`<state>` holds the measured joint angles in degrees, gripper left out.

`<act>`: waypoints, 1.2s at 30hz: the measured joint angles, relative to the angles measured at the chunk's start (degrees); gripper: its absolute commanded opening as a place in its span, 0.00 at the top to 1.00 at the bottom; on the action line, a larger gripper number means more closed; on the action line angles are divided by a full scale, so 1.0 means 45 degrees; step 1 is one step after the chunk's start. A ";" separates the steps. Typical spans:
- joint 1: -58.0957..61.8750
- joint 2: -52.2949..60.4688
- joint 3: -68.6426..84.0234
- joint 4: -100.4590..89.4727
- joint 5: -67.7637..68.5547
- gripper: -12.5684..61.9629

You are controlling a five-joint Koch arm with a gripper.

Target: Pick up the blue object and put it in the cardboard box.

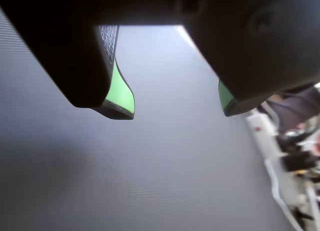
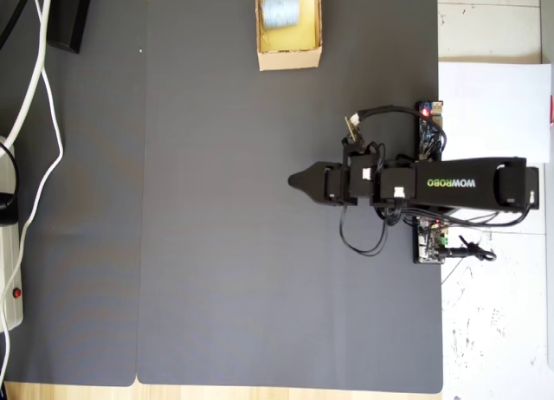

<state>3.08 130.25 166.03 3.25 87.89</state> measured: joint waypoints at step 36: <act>0.0215 0.0000 0.2305 -0.1445 0.0332 0.37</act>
<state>4.04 130.25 176.40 -3.25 89.38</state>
